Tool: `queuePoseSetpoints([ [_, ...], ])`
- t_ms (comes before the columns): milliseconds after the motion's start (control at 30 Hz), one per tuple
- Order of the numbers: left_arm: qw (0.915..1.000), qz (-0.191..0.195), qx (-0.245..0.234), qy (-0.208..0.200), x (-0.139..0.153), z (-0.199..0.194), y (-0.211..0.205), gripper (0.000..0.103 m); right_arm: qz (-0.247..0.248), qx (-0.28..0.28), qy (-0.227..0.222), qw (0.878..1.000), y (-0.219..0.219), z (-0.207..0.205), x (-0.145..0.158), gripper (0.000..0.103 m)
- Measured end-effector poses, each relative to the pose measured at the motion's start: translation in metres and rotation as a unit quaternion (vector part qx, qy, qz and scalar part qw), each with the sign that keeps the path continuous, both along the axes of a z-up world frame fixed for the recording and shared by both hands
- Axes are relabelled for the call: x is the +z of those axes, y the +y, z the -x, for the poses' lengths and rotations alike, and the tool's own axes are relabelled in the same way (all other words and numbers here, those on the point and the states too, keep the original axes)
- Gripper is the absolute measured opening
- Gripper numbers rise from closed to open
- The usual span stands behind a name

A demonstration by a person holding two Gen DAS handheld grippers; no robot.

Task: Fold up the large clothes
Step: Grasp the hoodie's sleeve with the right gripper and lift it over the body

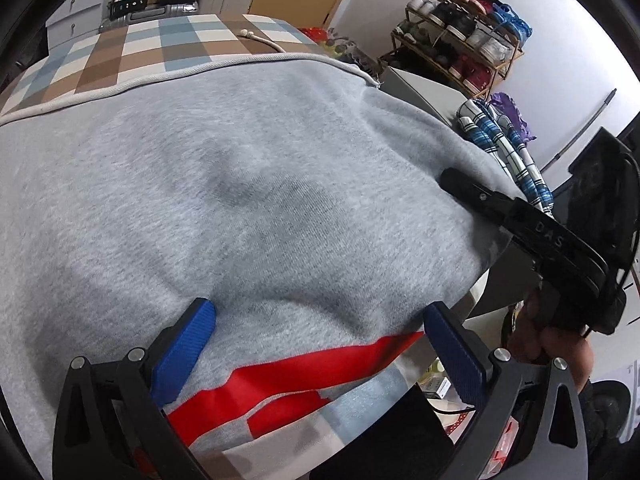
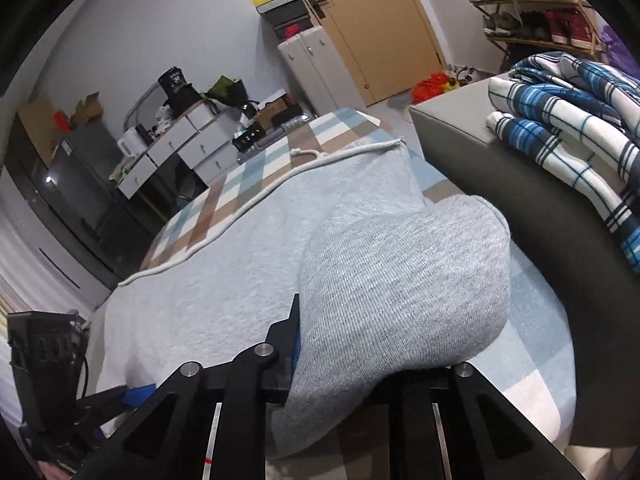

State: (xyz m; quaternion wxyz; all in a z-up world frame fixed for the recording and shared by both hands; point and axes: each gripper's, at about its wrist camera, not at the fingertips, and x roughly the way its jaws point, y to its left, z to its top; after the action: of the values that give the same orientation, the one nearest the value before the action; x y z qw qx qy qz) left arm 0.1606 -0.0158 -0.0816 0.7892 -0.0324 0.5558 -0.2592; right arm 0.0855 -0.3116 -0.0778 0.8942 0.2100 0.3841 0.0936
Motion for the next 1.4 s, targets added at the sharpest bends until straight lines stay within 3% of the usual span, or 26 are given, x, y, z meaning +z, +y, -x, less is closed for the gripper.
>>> queuePoseSetpoints([
  [100,0.9996,0.026,-0.010,0.011,-0.002,0.001,-0.008,0.100,0.028,0.002,-0.018,0.999,-0.005,0.006,0.012,0.011],
  [200,0.9989,0.031,-0.032,0.018,-0.003,0.003,-0.028,0.100,0.037,-0.005,-0.021,0.999,-0.014,0.002,0.024,0.011],
  [433,0.9935,0.054,-0.094,0.035,0.000,0.007,-0.061,0.100,0.113,0.015,-0.029,0.993,-0.019,-0.002,0.058,0.010],
  [500,0.9921,0.081,-0.087,0.041,0.011,0.010,-0.044,0.100,0.128,0.027,-0.031,0.991,-0.009,-0.006,0.070,0.010],
  [600,0.9899,0.125,-0.044,0.049,0.033,0.020,0.003,0.101,0.170,0.058,-0.071,0.981,0.024,-0.002,0.092,0.008],
  [700,0.9896,0.135,0.007,0.048,0.046,0.039,0.061,0.101,0.191,0.094,-0.118,0.970,0.061,0.008,0.113,0.005],
  [867,0.9841,0.138,0.086,0.071,0.029,0.060,0.138,0.101,0.219,0.141,-0.129,0.957,0.118,0.012,0.118,0.006],
  [1067,0.9769,0.173,0.095,0.081,0.015,0.070,0.157,0.101,0.245,0.192,-0.168,0.936,0.176,0.018,0.128,0.005],
  [1167,0.9764,0.184,0.083,0.077,0.015,0.072,0.157,0.101,0.272,0.245,-0.200,0.909,0.216,0.038,0.131,0.005],
  [1333,0.9689,0.225,0.064,0.081,0.014,0.075,0.170,0.101,0.299,0.389,-0.238,0.838,0.285,0.087,0.111,0.005],
  [1367,0.9662,0.236,0.059,0.084,0.015,0.079,0.176,0.100,0.306,0.423,-0.238,0.819,0.301,0.100,0.100,0.005],
  [1400,0.9643,0.244,0.056,0.086,0.016,0.082,0.178,0.101,0.307,0.447,-0.227,0.809,0.311,0.107,0.091,0.005],
])
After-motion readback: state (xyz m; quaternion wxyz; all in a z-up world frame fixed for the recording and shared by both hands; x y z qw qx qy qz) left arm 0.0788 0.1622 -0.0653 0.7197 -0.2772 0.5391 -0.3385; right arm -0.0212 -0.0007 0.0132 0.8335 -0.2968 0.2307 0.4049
